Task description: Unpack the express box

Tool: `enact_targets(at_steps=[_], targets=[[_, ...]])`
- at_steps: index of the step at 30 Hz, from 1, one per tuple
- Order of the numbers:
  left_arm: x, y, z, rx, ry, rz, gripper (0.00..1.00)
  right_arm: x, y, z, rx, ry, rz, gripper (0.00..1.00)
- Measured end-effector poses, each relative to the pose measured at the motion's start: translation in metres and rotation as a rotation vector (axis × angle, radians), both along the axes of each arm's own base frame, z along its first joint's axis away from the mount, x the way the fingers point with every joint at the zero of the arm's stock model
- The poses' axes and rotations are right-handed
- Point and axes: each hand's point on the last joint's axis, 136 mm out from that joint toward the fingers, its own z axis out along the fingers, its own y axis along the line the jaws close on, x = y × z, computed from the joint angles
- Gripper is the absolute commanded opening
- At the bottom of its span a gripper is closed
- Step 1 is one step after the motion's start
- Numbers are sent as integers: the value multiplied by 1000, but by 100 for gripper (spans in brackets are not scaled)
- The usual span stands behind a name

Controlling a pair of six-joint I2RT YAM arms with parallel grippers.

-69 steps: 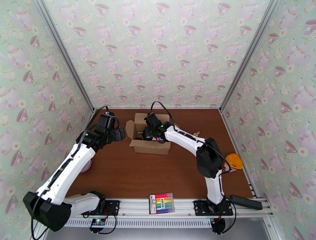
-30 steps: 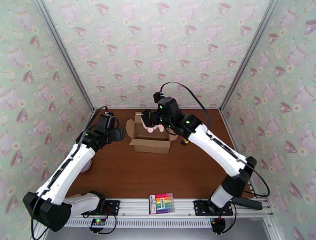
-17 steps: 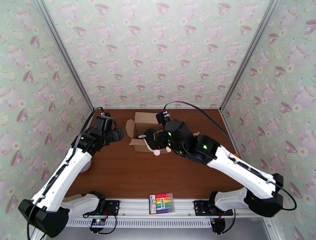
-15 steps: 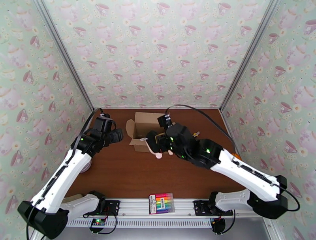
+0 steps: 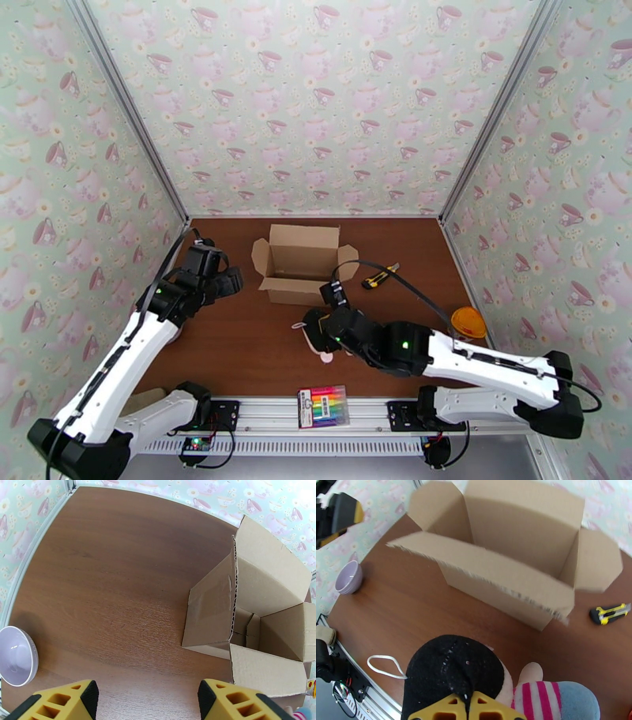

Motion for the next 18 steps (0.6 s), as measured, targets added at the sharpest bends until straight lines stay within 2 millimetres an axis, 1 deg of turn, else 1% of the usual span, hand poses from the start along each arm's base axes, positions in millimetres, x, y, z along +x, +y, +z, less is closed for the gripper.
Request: enact_targets(at_steps=[7,13,15,18], targets=[[-1,0,-9,4,21,3,73,3,21,-33,-23,48,-5,0],[1,-1,-14,8,32,3,73,7,39,-65,-60,99,-1,0],[3,-1,-15,8,31,4,73,10,44,-75,-58,124,-5,0],[4,-1,-15,8,29,4,73,17,46,-88,-49,160,-19,0]])
